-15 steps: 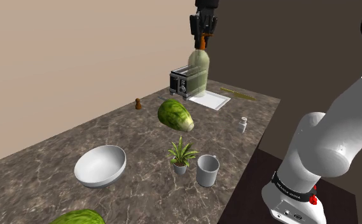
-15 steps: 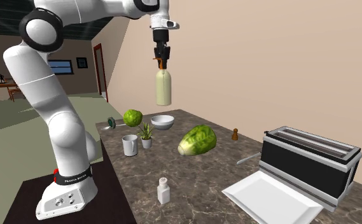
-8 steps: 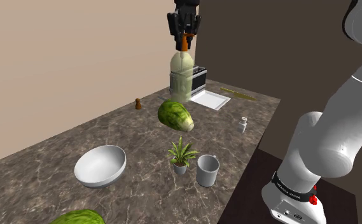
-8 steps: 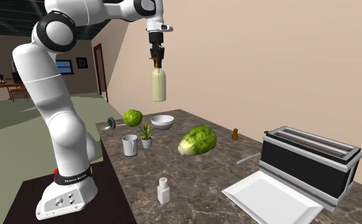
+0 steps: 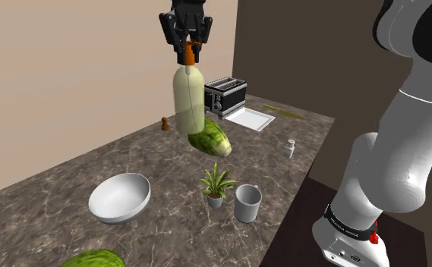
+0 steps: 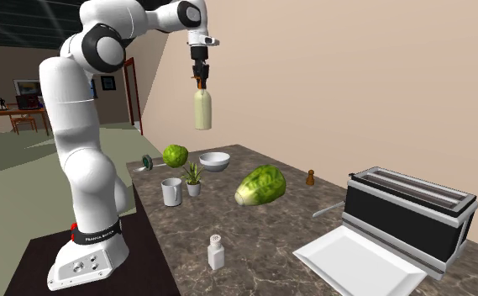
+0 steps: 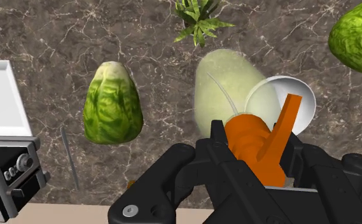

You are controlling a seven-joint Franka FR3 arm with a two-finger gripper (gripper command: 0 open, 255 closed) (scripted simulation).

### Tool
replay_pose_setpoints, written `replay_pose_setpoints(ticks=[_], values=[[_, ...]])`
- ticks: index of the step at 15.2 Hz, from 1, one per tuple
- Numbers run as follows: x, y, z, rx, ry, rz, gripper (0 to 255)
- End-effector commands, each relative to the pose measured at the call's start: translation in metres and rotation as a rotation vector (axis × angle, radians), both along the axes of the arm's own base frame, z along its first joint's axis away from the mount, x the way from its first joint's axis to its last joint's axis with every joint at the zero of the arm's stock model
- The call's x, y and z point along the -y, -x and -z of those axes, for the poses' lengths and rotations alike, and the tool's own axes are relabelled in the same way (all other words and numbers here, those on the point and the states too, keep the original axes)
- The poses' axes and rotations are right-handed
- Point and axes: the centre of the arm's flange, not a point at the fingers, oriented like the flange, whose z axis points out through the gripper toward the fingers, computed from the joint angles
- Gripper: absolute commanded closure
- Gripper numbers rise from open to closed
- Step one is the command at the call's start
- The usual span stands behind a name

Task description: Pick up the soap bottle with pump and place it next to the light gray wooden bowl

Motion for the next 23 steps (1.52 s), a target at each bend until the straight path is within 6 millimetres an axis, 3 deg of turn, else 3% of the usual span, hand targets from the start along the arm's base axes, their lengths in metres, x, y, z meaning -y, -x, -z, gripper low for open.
replay_pose_setpoints(ticks=[1, 3, 23], values=[[-0.027, -0.006, 0.001, 0.000, -0.001, 0.002, 255], [-0.051, -0.009, 0.001, 0.000, -0.001, 0.002, 255], [-0.051, -0.009, 0.107, 0.000, -0.001, 0.002, 255]])
